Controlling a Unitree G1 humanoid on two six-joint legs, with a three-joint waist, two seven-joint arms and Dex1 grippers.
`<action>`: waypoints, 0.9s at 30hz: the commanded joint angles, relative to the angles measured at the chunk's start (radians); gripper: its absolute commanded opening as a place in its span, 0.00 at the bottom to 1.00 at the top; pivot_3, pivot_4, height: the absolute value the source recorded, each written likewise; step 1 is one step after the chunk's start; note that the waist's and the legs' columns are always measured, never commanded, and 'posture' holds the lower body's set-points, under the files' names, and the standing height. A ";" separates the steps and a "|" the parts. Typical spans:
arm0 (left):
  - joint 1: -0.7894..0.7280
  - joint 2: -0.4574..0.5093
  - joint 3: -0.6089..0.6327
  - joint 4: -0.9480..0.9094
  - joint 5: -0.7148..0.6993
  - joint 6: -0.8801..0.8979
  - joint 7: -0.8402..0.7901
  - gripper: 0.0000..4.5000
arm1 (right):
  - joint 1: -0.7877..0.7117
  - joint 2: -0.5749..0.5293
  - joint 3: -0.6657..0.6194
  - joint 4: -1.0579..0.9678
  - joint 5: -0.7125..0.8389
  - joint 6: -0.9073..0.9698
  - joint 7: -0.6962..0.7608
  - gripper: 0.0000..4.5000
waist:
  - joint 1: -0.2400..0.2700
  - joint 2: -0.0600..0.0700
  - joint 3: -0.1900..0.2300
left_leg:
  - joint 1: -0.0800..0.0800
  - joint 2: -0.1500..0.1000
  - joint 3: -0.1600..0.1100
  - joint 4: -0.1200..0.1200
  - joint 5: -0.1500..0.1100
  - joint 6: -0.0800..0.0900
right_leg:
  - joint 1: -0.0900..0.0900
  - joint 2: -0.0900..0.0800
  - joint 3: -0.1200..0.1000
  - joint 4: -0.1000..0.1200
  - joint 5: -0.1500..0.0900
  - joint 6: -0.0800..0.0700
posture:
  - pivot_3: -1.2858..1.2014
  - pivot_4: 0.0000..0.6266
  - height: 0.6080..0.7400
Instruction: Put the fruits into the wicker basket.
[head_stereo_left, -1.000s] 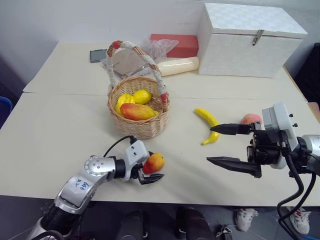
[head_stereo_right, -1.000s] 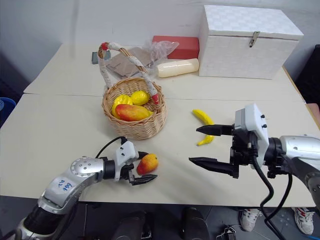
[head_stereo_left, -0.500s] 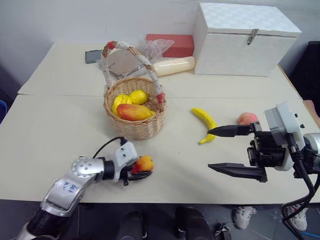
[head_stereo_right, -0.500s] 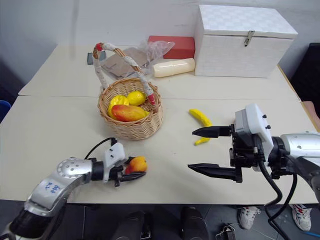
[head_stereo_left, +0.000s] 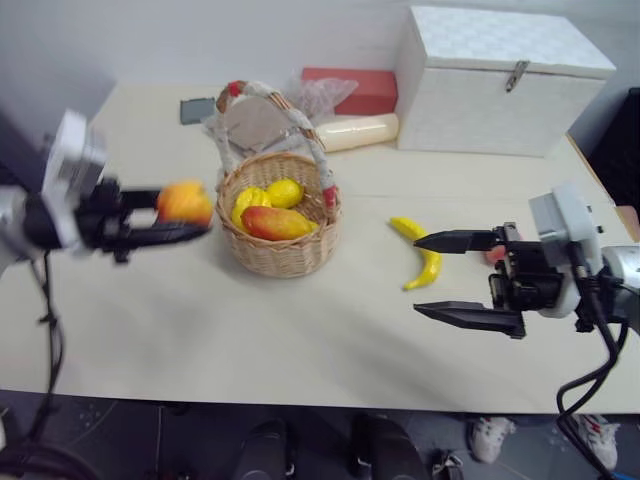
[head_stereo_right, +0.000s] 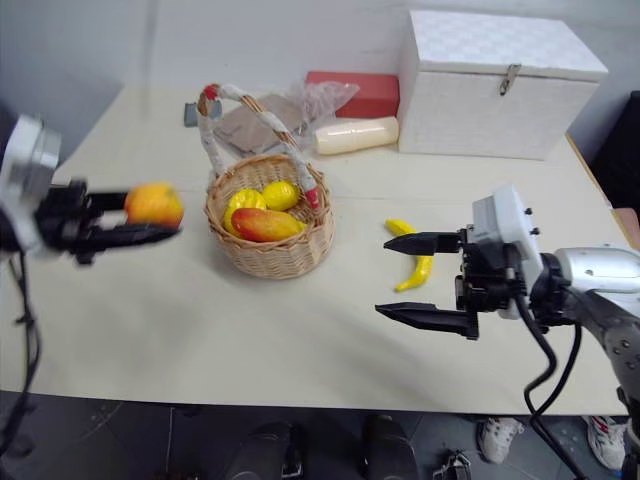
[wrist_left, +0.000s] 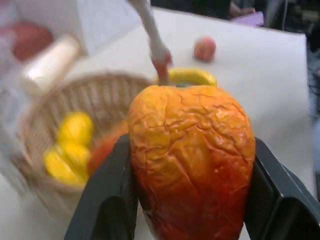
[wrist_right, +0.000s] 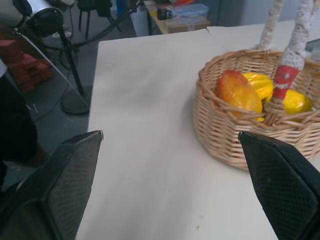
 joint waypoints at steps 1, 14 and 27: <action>-0.132 -0.116 -0.173 0.100 0.147 0.002 0.139 0.48 | 0.007 0.017 -0.017 -0.027 -0.018 -0.029 -0.032 1.00 | -0.002 0.000 0.000 | 0.000 0.000 0.001 0.000 0.000 0.001 | 0.000 0.000 0.001 0.000 0.001 0.001 | 0.52 0.24 1.00; -0.216 -0.280 -0.239 0.255 0.298 -0.115 0.155 0.96 | 0.165 0.051 -0.120 -0.116 -0.004 -0.028 -0.158 1.00 | -0.018 -0.002 0.001 | -0.013 0.003 0.002 0.012 -0.003 0.005 | -0.007 0.002 0.000 -0.001 0.002 0.004 | 0.52 0.24 1.00; 0.233 0.208 0.236 -0.235 -0.184 0.097 -0.359 0.99 | 0.577 0.047 -0.525 -0.038 -0.069 -0.003 -0.115 1.00 | -0.023 -0.002 0.001 | -0.009 0.002 0.001 0.012 -0.003 0.005 | -0.004 0.001 0.000 -0.004 0.002 0.004 | 0.52 0.24 1.00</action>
